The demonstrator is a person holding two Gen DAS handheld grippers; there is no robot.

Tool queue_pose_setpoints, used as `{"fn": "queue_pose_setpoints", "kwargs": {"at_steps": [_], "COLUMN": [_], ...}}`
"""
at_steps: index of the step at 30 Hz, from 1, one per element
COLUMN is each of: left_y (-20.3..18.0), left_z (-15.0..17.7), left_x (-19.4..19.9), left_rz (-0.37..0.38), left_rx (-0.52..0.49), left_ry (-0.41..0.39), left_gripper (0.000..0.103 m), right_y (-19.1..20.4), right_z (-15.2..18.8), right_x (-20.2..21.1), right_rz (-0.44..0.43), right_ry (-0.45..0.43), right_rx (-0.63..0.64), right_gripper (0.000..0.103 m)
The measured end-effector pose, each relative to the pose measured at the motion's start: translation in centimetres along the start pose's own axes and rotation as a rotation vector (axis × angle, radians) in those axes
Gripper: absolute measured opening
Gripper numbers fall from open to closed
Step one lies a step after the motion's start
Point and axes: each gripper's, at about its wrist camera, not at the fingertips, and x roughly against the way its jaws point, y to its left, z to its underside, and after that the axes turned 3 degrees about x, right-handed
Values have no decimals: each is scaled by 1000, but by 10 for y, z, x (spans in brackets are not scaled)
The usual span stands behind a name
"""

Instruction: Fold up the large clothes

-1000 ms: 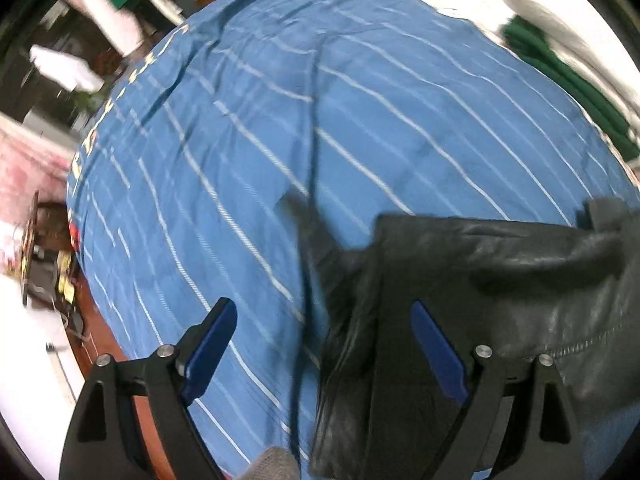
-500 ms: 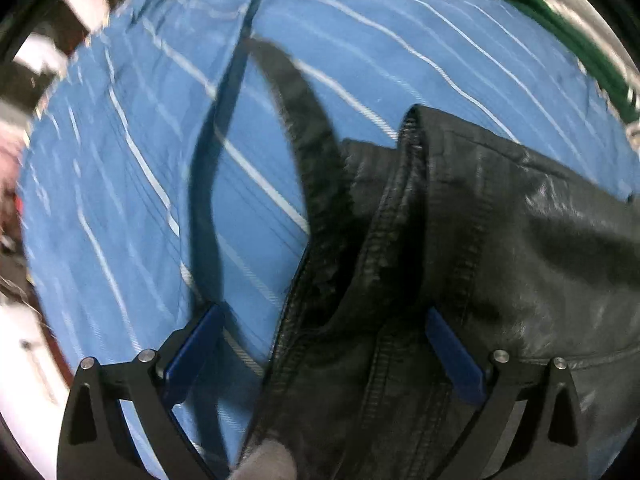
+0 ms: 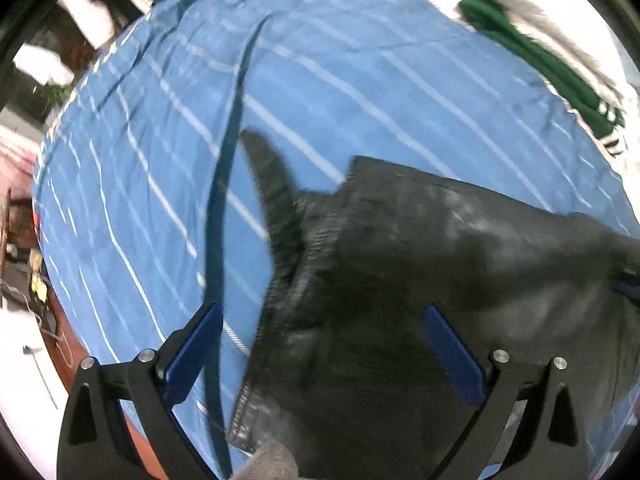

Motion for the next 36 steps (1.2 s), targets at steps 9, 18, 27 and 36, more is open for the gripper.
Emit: {"fn": "queue_pose_setpoints", "kwargs": {"at_steps": [9,18,27,36], "left_y": [-97,-144,-130,-127], "left_z": [-10,-38,-30,-16], "left_x": [9,-68,-57,-1], "left_rz": [74,44,43,-38], "left_rx": [-131,-146,-180,-246], "left_ry": [-16,81,66,-15], "left_gripper": [103,103,103,103], "right_y": [-2,-41,6,-44], "right_z": [-16,15,1,31], "right_x": [7,28,-26,37], "right_rz": [8,-36,61,-110], "right_ry": [58,2,137,21], "right_rx": [-33,-159,30,-126], "right_gripper": [32,32,32,41]}}
